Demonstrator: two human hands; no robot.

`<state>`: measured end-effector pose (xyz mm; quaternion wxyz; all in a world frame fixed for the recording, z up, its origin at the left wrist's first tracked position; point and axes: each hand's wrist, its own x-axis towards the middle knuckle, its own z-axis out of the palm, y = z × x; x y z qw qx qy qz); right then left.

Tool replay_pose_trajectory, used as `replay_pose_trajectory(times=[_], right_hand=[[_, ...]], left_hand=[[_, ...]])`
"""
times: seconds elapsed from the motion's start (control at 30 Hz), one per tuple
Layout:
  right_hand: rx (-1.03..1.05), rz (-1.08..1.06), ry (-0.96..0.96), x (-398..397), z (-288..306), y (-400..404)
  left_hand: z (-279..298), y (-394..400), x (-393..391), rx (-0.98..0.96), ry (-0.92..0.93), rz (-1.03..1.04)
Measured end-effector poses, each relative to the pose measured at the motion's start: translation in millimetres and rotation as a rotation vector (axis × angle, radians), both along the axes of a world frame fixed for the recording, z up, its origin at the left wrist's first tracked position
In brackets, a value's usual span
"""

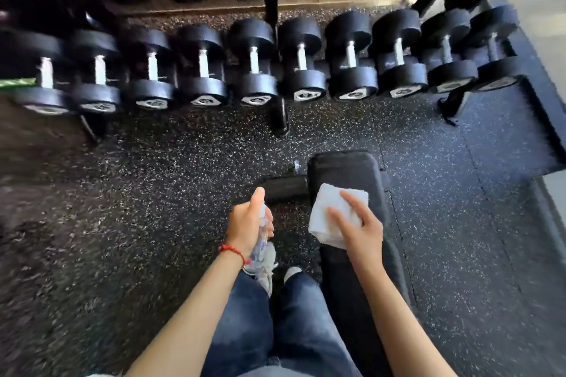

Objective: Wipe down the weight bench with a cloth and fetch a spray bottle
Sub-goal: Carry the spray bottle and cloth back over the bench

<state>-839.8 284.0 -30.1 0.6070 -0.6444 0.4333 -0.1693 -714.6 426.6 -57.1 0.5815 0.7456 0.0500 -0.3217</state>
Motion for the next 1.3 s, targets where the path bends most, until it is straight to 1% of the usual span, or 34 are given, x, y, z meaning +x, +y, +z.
replay_pose_trajectory(times=[0.13, 0.3, 0.37, 0.57, 0.77, 0.97, 1.07, 1.23, 1.3], right_hand=[[-0.022, 0.156, 0.000, 40, 3, 29], [-0.048, 0.378, 0.016, 99, 5, 90], [-0.066, 0.455, 0.020, 128, 7, 120], [-0.013, 0.658, 0.018, 219, 10, 223], [-0.009, 0.868, 0.006, 295, 17, 319], [-0.008, 0.978, 0.017, 354, 14, 364], [0.027, 1.004, 0.015, 395, 9, 384], [0.059, 1.080, -0.009, 476, 2, 413], [0.033, 1.109, -0.015, 515, 2, 426]], left_hand=[[3, 52, 13, 0.025, -0.018, 0.161], [6, 123, 46, 0.066, -0.045, 0.363], [7, 155, 66, 0.069, -0.058, 0.423], [10, 268, 131, 0.062, -0.055, 0.574], [14, 374, 178, 0.113, -0.082, 0.793], [11, 424, 215, 0.141, -0.076, 0.892], [5, 439, 242, 0.109, -0.056, 0.947], [-4, 466, 310, 0.149, -0.050, 0.979], [-3, 478, 343, 0.142, -0.044, 1.002]])
